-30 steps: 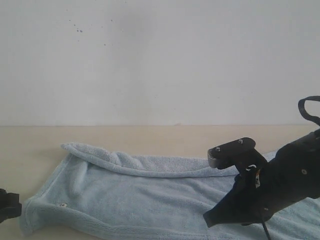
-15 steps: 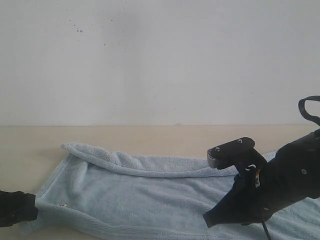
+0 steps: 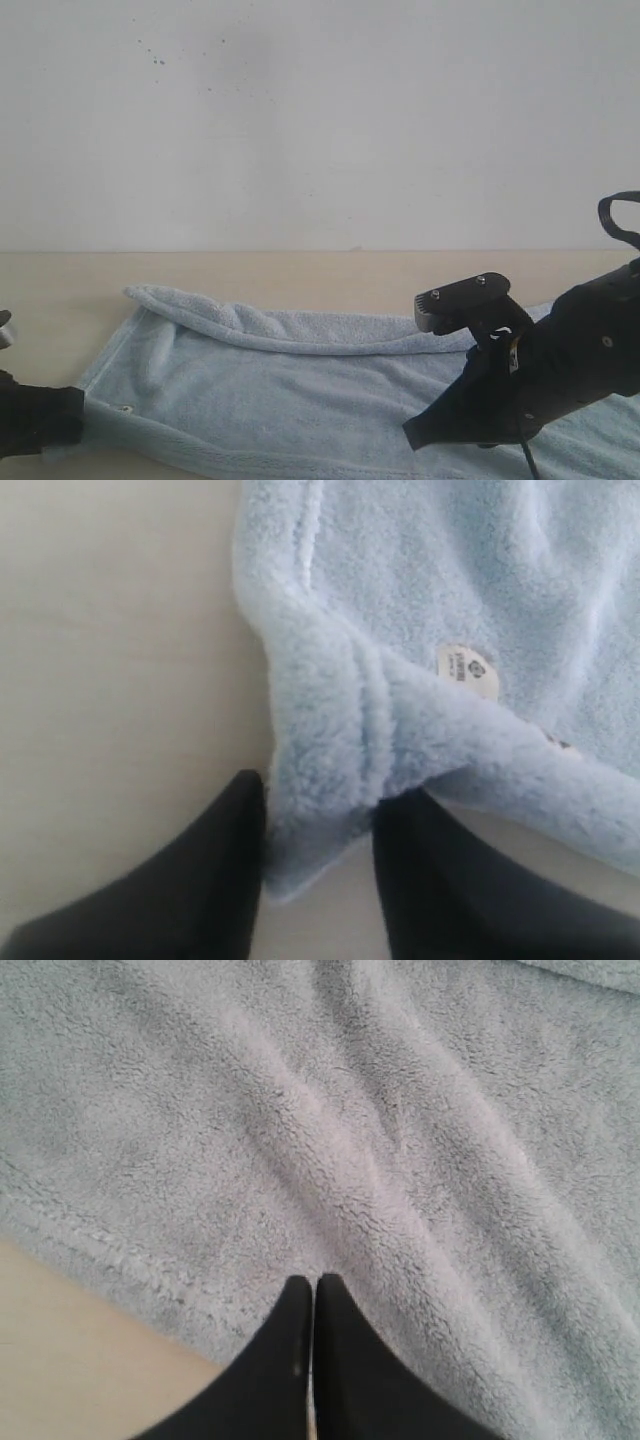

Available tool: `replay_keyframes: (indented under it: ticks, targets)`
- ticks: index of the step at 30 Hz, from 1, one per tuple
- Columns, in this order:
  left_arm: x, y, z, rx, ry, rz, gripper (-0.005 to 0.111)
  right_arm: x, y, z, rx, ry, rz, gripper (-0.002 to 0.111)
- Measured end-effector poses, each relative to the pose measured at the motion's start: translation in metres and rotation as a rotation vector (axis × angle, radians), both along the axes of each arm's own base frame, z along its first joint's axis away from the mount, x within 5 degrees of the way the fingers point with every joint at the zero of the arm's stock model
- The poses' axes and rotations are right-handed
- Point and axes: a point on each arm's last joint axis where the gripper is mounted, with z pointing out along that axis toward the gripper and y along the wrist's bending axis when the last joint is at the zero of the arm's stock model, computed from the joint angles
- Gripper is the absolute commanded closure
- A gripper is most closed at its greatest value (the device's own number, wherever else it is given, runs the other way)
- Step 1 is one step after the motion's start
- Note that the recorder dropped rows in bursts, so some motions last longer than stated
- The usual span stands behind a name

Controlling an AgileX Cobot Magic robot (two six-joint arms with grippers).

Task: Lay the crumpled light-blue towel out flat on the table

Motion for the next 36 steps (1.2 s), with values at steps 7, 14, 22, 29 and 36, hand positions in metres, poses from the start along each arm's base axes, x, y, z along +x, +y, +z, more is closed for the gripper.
replay_keyframes:
  ticks: [7,14,22,29,36]
  targets:
    - [0.002,-0.003,-0.006,-0.040,0.020,-0.001,0.103,0.000,0.001,0.000,0.025,0.011,-0.025,0.108]
    - [-0.012,-0.010,-0.006,-0.162,0.083,-0.019,0.103,-0.002,0.000,-0.001,0.018,0.030,-0.028,0.108]
    - [-0.060,0.000,0.019,-0.164,0.043,0.031,0.103,-0.002,0.000,-0.001,0.014,0.028,-0.021,0.108]
    - [-0.102,-0.001,0.038,-0.085,-0.041,0.065,0.103,-0.002,0.000,-0.001,0.008,0.035,-0.015,0.108]
    - [-0.119,0.005,0.030,-0.016,-0.010,0.149,0.062,-0.003,0.000,-0.002,-0.003,0.039,-0.001,0.108]
